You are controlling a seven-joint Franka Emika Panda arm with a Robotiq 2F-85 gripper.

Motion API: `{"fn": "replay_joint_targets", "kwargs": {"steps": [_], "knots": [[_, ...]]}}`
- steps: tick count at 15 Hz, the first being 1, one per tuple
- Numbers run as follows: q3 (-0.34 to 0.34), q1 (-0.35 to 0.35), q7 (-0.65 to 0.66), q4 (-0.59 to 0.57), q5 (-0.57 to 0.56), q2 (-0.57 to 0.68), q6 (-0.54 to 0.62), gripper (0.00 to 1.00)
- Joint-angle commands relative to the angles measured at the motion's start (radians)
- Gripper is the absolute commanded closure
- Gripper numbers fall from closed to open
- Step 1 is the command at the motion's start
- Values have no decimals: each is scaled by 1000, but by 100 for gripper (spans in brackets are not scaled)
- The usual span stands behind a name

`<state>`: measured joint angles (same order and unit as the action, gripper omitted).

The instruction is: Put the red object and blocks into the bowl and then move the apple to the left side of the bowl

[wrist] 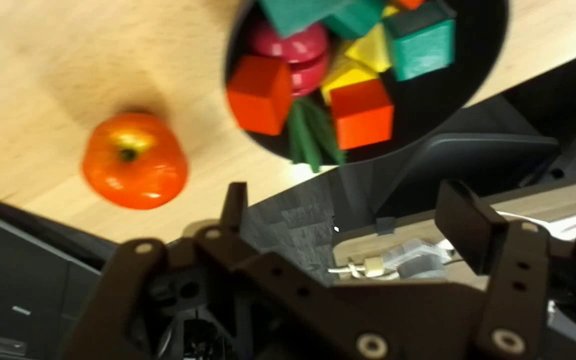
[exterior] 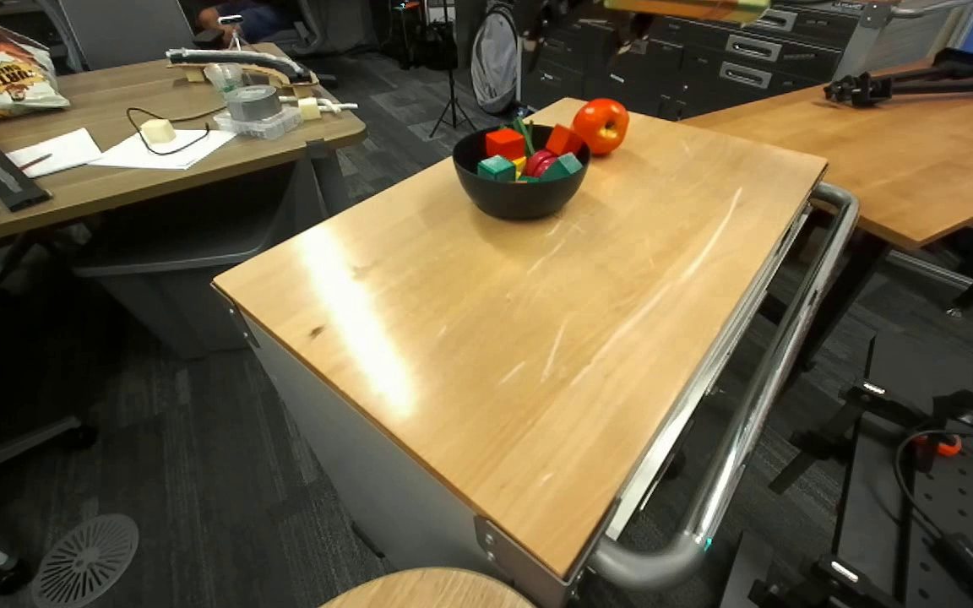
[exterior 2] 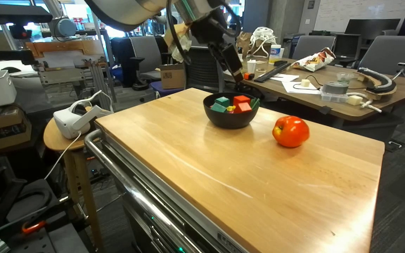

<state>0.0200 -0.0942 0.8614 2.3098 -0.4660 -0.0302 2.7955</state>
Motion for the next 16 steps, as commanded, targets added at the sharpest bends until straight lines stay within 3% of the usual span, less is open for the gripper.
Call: {"fn": "replay_joint_targets", "kwargs": {"steps": [1, 2, 4, 9, 10, 12, 16], "knots": [[65, -73, -134, 56, -78, -146, -194, 0], [28, -43, -87, 15, -19, -74, -137, 0], [38, -67, -105, 27, -23, -100, -153, 0], [22, -48, -92, 25, -24, -72, -150, 0], [15, -66, -31, 17, -130, -67, -120, 0], [24, -70, -79, -29, -199, -42, -159, 0], [71, -64, -242, -177, -66, 56, -240, 0]]}}
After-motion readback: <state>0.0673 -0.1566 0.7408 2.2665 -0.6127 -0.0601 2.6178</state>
